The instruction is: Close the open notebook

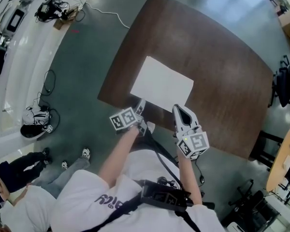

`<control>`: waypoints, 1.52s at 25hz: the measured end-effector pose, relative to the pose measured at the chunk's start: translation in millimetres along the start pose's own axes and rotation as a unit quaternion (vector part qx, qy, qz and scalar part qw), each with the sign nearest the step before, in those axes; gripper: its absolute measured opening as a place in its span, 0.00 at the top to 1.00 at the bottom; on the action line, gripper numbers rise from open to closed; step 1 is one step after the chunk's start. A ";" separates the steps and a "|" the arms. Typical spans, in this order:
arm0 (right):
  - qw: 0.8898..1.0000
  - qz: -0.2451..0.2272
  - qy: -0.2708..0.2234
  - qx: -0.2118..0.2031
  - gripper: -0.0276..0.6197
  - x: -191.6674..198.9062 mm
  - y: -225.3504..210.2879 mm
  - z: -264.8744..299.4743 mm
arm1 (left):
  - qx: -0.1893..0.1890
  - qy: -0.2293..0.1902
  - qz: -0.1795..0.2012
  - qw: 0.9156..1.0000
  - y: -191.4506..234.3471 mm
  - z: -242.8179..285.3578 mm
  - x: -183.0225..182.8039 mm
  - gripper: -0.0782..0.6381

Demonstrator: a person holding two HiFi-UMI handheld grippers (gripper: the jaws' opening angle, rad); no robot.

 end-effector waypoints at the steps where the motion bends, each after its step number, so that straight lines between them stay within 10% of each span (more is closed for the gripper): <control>1: 1.000 0.000 -0.002 0.003 0.95 -1.0 -0.8 -2.2 | -0.001 0.001 0.018 1.000 -2.7 -0.3 0.5 0.87; 6: 1.000 -0.001 -0.017 0.023 0.95 -6.3 -5.2 -13.0 | -0.017 0.007 0.137 0.990 -11.8 -2.5 1.5 0.88; 9: 0.999 0.005 -0.024 0.040 0.95 -4.4 -11.7 -24.6 | -0.026 0.016 0.238 0.971 -26.8 -2.3 4.4 0.88; 20: 0.992 0.024 -0.049 0.110 0.95 -5.7 -36.7 -73.1 | -0.030 0.079 0.540 0.837 -83.9 15.1 48.5 0.88; 23: 0.989 0.033 -0.056 0.129 0.95 -0.6 -42.4 -88.6 | -0.027 0.108 0.574 0.811 -93.2 24.6 65.2 0.88; 38: 0.977 0.062 -0.070 0.191 0.95 20.9 -56.4 -146.6 | -0.056 0.266 0.605 0.748 -85.9 83.2 127.8 0.88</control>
Point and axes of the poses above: the fingertips, and each gripper's own axes: z forward along the fingers, y to its left, x out of its underside, the point moved 7 cm from there along -z, backward along the fingers, and after that the axes turned 7 degrees about -z, right-handed, at the moved point
